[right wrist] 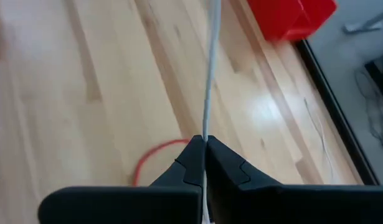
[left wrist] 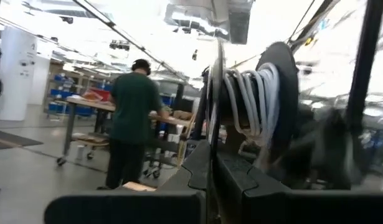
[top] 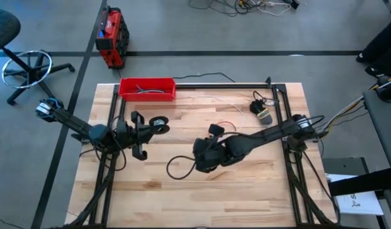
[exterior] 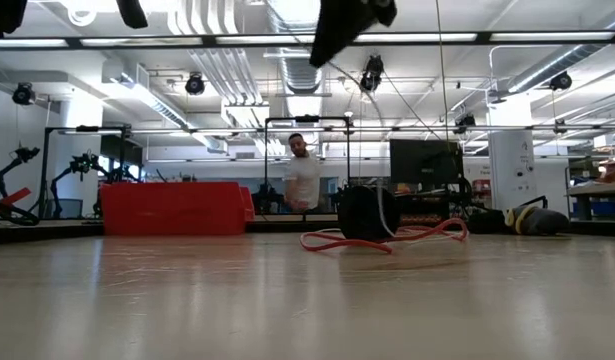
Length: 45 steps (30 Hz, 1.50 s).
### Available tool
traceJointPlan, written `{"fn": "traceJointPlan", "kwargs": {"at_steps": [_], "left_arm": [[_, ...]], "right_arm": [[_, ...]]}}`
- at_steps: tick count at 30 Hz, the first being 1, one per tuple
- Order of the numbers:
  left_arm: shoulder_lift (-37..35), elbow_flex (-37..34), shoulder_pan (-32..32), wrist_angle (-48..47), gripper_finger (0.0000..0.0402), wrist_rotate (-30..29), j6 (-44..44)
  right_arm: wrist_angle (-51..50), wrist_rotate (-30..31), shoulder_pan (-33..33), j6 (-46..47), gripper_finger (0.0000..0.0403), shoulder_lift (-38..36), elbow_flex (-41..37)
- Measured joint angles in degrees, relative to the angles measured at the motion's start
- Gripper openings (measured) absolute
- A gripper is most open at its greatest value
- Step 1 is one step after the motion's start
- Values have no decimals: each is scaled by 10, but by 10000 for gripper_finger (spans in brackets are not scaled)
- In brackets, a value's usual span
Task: Coil cords
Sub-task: Coil the white wire onto the black spool
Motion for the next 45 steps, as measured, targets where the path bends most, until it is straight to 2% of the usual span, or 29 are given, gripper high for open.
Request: {"fn": "traceJointPlan", "kwargs": {"at_steps": [7, 14, 18, 26, 31, 37, 41, 45], "left_arm": [[-1, 0, 0, -18, 0, 94, 9], [0, 0, 1, -128, 0, 70, 65], [2, 0, 1, -173, 0, 94, 74], [11, 0, 5, -204, 0, 97, 68], [37, 0, 24, -208, 0, 95, 48], [127, 12, 67, -230, 0, 23, -2], [195, 50, 84, -234, 0, 18, -31], [263, 105, 92, -268, 0, -46, -65]], "right_arm": [[-93, 34, -12, 79, 0, -3, 1], [-111, 33, -4, 103, 0, -77, 0], [-108, 32, -2, 122, 0, -120, 0], [-91, 33, -2, 131, 0, -154, 0], [-12, 29, -2, 109, 0, -155, 0], [112, 14, -2, 80, 0, -139, 0], [130, 12, -3, 88, 0, -115, -1], [135, 14, -5, 120, 0, -88, -2]]}}
